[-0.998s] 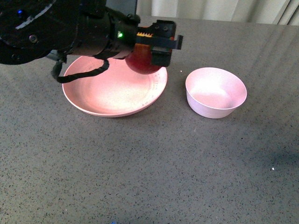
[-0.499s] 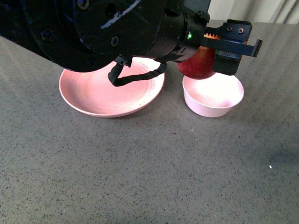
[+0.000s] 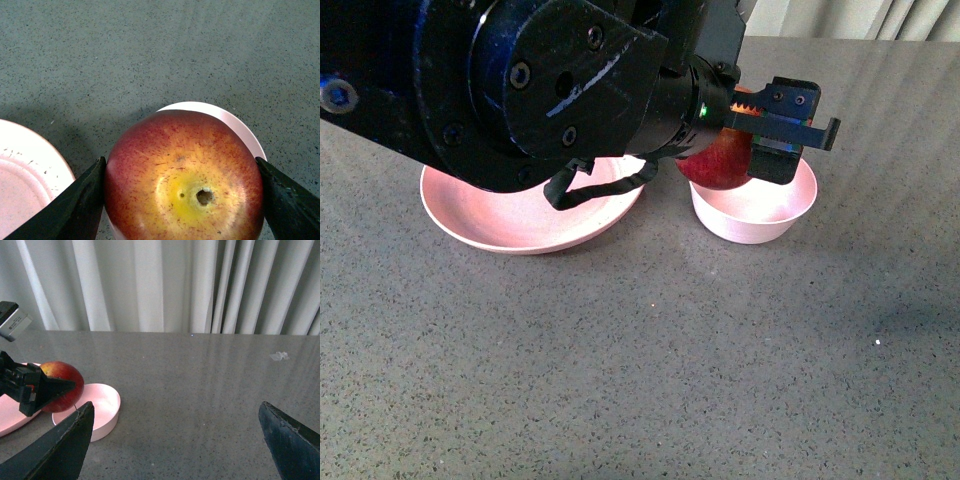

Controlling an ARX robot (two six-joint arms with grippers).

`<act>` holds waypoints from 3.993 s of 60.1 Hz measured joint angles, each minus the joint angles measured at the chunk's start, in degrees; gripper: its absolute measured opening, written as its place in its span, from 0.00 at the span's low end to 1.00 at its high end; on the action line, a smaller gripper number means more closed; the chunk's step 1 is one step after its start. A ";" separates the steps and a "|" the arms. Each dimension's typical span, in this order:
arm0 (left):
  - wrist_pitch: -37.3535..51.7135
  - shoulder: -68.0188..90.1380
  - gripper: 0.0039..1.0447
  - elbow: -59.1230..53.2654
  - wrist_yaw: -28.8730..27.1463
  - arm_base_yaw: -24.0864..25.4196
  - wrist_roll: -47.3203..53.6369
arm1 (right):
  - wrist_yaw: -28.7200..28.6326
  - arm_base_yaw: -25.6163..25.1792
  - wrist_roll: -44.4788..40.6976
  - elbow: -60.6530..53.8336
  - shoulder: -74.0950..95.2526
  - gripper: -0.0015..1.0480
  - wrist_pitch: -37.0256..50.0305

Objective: Move apple from plate to bowl

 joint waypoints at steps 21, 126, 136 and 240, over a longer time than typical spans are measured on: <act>-0.20 1.49 0.72 2.05 1.36 -0.90 -0.13 | 0.00 0.00 0.00 0.00 0.00 0.91 0.00; -0.74 2.36 0.92 2.93 4.17 -1.95 -0.26 | 0.00 0.00 0.00 0.00 0.00 0.91 0.00; 1.25 -1.68 0.92 -0.48 4.39 -0.31 -2.12 | 0.00 0.02 0.00 0.00 0.00 0.91 0.00; 19.12 -75.34 0.01 -66.14 -1.64 39.43 6.58 | 0.00 0.02 0.00 0.00 -0.04 0.91 0.00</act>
